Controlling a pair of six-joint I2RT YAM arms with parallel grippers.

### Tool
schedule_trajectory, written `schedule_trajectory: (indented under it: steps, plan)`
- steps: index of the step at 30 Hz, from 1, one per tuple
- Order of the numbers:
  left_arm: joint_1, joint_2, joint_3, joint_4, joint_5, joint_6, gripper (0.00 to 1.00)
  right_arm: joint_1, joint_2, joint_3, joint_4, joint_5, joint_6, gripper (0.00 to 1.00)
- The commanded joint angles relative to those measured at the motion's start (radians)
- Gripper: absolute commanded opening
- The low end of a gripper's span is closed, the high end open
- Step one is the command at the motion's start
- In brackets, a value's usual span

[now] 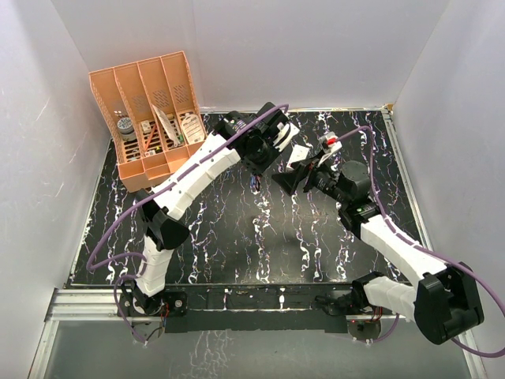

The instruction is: Put the keys on the keyring

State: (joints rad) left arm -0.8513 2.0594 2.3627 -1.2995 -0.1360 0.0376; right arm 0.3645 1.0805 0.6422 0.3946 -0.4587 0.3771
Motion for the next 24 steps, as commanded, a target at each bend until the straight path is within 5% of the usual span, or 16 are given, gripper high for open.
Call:
schedule_trajectory:
  steps: [1, 24]
  plan:
    - [-0.005, -0.003, 0.048, -0.031, 0.038, 0.009, 0.0, 0.006, 0.02, -0.026, 0.093, -0.024, 0.02, 0.98]
    - [-0.005, -0.048, 0.044, -0.017, 0.08, -0.003, 0.0, 0.187, 0.289, -0.065, 0.484, 0.142, 0.006, 0.98]
